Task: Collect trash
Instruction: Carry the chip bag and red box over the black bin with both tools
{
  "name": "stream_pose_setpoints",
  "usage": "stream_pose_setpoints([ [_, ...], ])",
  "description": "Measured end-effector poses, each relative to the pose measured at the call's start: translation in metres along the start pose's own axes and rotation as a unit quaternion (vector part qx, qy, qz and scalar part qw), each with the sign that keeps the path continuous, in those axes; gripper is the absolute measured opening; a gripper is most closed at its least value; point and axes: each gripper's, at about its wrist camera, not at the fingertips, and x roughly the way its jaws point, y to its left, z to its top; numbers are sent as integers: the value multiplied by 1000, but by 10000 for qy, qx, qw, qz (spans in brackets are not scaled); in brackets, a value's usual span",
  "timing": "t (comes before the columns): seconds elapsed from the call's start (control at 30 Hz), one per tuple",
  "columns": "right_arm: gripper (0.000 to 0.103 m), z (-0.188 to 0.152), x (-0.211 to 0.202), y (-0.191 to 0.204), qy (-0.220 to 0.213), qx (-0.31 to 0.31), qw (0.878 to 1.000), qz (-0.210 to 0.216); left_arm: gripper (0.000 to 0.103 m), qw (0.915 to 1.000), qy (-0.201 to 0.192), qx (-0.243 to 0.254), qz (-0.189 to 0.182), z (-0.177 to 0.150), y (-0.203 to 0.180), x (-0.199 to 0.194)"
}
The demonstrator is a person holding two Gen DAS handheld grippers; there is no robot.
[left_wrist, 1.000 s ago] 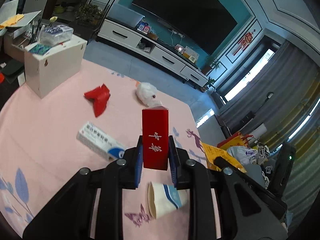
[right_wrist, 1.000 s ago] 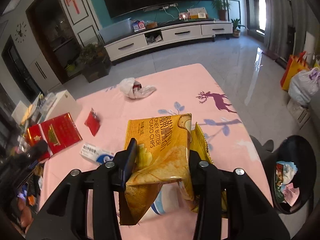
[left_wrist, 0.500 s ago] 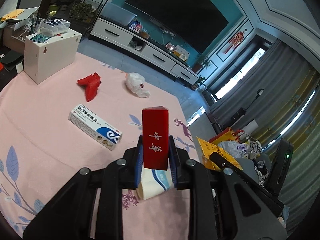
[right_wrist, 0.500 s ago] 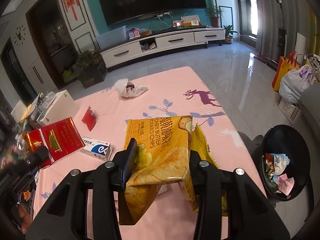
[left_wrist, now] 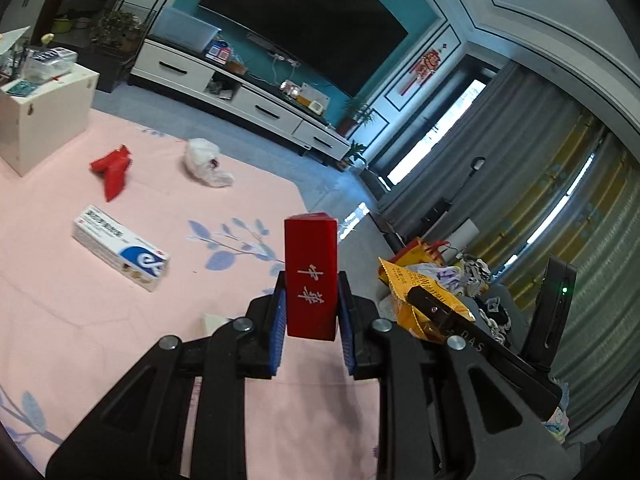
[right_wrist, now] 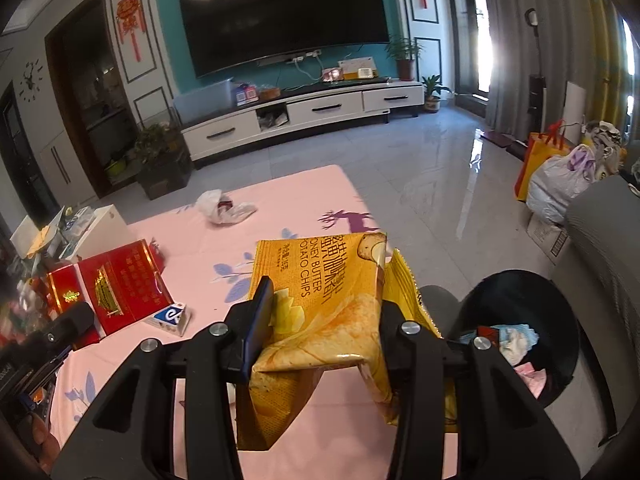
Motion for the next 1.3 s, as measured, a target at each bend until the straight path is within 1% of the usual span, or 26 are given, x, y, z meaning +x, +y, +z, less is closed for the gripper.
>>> stream_pose_setpoints([
  [0.1, 43, 1, -6, -16, -92, 33, 9999, -114, 24, 9997, 49, 198, -156, -9, -19, 12],
  [0.2, 43, 2, -12, -37, -183, 199, 9995, -143, 24, 9980, 155, 535, -292, -20, -45, 27],
  [0.27, 43, 3, -16, -54, -237, 331, 9990, -178, 24, 9963, 262, 737, -359, -27, -64, 39],
  [0.33, 44, 3, -20, -73, -316, 454, 9981, -268, 24, 9937, 407, 903, -517, -36, -83, 55],
  [0.43, 44, 1, -25, -99, -374, 632, 9966, -359, 24, 9916, 486, 920, -768, -47, -103, 74],
  [0.53, 44, -2, -29, -131, -431, 870, 9939, -526, 24, 9884, 726, 848, -1031, -64, -125, 107],
  [0.63, 44, -7, -29, -162, -471, 1179, 9901, -599, 24, 9850, 963, 843, -1157, -80, -142, 137],
  [0.77, 44, -18, -23, -202, -391, 1586, 9837, -751, 24, 9804, 1205, 890, -1279, -100, -161, 172],
  [0.9, 44, -30, -11, -235, -221, 1998, 9757, -873, 24, 9754, 1586, 770, -1324, -120, -170, 210],
  [1.07, 44, -40, 8, -264, 31, 2518, 9633, -927, 24, 9699, 1946, 858, -1184, -137, -181, 248],
  [1.2, 44, -46, 25, -277, 272, 2798, 9554, -905, 24, 9655, 2199, 949, -1025, -150, -185, 269],
  [1.3, 44, -48, 35, -280, 424, 2959, 9502, -881, 24, 9619, 2400, 964, -888, -157, -181, 282],
])
